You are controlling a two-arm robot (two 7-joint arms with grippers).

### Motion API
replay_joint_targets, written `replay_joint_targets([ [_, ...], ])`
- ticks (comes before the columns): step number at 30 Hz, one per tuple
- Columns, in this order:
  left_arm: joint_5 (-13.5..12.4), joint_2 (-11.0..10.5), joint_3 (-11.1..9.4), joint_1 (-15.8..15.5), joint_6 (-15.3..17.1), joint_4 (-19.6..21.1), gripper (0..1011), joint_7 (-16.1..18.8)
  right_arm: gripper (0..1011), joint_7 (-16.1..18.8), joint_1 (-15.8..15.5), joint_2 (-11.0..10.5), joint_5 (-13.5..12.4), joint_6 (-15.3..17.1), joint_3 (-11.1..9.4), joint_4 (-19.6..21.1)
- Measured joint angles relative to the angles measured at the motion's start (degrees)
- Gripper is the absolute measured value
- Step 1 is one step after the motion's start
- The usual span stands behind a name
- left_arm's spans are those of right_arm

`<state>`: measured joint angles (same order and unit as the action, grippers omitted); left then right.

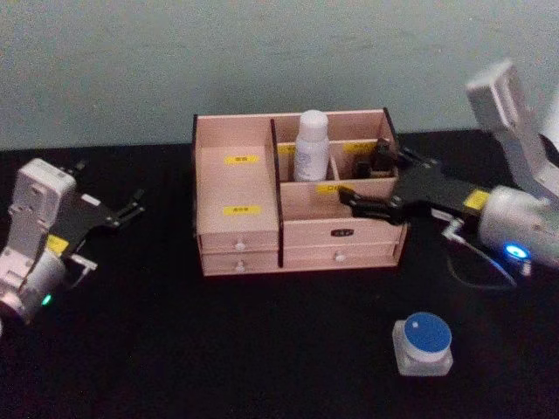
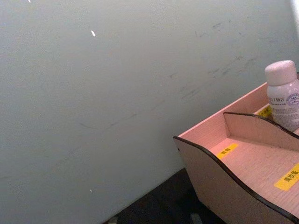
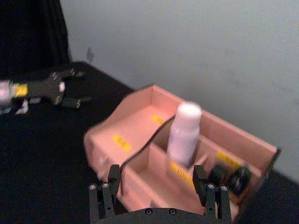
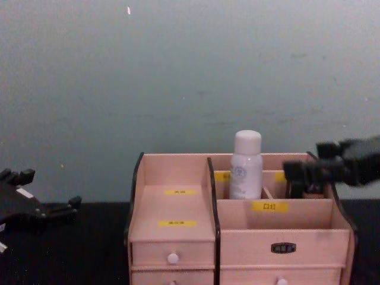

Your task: Pick up the facial cleanser and watermelon frost from the table and place them into the tiered storage box.

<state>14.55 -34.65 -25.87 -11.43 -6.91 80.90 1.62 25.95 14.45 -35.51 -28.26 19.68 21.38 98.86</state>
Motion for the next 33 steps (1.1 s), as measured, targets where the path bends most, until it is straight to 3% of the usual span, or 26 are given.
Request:
replay_joint_targets([
  [5,0.00,0.00,0.00,0.00,0.00,0.00,1001,0.00,1000,-0.79,-7.02,-5.39,-2.00,1.84,-1.95,5.67],
  [16,0.00,0.00,0.00,0.00,0.00,0.00,1001,0.00,1000,-2.62,-15.67,-12.01,-3.77,4.24,-4.08,11.28],
  [26,0.00,0.00,0.00,0.00,0.00,0.00,1001,0.00,1000,-3.85,-19.22,-14.29,-3.97,5.10,-4.75,12.83],
  [33,0.00,0.00,0.00,0.00,0.00,0.00,1001,0.00,1000,-4.33,-20.35,-15.16,-2.35,5.95,-4.34,13.11],
])
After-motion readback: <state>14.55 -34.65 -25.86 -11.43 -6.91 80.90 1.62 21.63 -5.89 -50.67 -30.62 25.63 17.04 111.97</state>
